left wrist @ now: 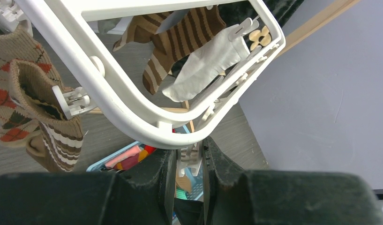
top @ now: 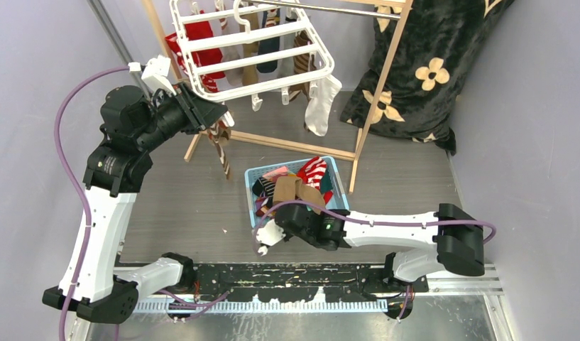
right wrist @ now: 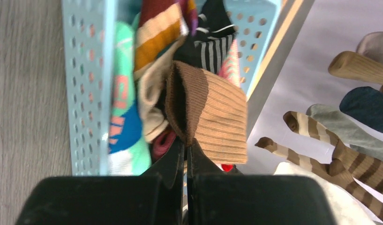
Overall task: Clip the socks to the hanger
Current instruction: Pick up the sock from the bin.
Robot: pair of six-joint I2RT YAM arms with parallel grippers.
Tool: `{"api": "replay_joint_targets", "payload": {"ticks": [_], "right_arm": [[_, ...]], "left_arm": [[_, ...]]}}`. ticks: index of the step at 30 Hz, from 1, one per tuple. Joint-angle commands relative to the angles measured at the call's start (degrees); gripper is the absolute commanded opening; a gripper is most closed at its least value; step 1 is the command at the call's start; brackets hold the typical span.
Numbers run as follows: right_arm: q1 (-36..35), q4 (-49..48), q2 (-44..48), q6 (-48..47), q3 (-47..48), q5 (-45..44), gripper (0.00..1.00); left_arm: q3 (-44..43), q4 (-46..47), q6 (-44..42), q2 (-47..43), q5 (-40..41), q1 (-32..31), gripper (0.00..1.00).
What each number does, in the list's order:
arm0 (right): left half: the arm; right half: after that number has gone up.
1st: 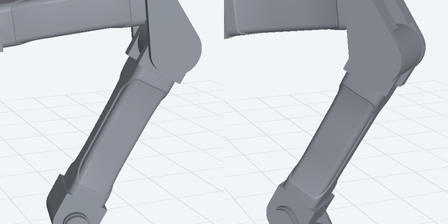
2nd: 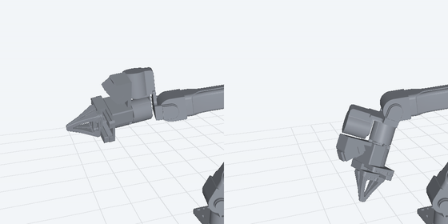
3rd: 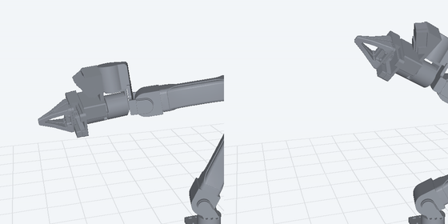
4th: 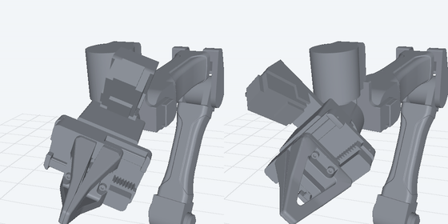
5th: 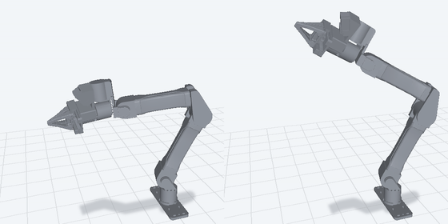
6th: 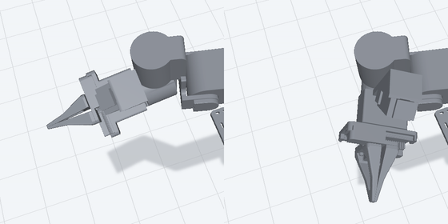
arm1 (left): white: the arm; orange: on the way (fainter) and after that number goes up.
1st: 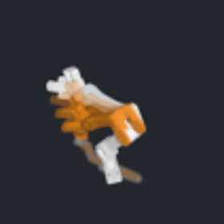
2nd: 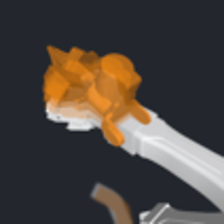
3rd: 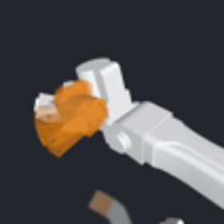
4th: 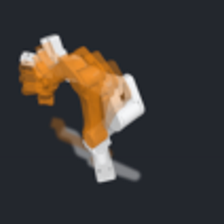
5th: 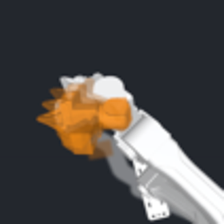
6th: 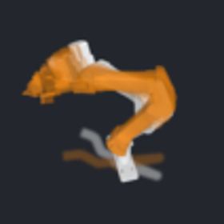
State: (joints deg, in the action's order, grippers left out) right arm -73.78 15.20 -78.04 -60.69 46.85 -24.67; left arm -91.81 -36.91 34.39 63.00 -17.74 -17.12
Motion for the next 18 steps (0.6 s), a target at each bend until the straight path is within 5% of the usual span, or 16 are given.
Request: {"api": "replay_joint_targets", "payload": {"ticks": [1,10,18], "right_arm": [[0.48,0.89,3.33,4.21,6.44,1.69,0.01],[4.06,2.15,9.82,22.98,13.97,9.11,0.01],[10.61,4.93,5.56,51.01,34.27,18.31,0.01]], "left_arm": [[-1.44,0.15,-0.71,0.65,-1.5,0.25,0.15],[-1.66,0.44,-0.38,0.76,-2.02,0.25,0.15],[-3.05,-0.29,-0.16,1.35,-2.74,0.25,0.14]]}}
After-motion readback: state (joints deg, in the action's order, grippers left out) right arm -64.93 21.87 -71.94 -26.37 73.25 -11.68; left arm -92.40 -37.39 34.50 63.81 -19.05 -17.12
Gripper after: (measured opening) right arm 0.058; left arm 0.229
